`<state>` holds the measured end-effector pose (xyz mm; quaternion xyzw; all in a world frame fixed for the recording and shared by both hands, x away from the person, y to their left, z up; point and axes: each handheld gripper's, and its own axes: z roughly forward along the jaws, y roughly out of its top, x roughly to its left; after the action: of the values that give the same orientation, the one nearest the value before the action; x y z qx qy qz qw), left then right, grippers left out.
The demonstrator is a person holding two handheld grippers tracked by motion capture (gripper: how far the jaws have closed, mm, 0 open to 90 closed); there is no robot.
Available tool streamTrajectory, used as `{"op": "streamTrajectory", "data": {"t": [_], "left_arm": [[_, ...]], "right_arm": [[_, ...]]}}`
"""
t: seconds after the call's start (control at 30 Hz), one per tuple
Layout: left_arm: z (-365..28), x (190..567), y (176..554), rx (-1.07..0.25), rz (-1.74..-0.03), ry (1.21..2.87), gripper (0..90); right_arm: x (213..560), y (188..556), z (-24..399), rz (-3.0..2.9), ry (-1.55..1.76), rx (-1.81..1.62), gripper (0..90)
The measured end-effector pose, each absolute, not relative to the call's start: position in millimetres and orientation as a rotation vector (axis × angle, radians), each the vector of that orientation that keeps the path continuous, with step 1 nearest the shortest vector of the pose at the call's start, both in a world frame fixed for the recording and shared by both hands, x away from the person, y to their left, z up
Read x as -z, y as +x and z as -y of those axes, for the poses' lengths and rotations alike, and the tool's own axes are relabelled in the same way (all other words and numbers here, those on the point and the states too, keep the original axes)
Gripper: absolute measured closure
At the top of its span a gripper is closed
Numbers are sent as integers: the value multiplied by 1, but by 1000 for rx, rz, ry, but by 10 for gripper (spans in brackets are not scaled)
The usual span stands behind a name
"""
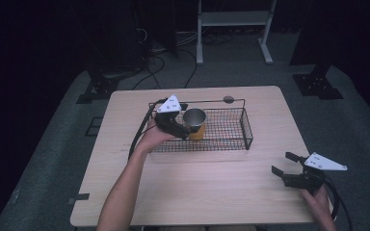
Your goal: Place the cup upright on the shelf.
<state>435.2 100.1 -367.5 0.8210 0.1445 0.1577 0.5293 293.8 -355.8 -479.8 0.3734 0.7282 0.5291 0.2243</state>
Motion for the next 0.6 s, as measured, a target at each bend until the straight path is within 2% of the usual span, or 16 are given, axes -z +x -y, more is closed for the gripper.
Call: {"op": "streamTrajectory", "data": {"t": [0.6], "left_arm": [[-110,373,410,-377,-337,1932,16]], "right_arm": [[480,294,355,-2012,1029,-1455,131]]}}
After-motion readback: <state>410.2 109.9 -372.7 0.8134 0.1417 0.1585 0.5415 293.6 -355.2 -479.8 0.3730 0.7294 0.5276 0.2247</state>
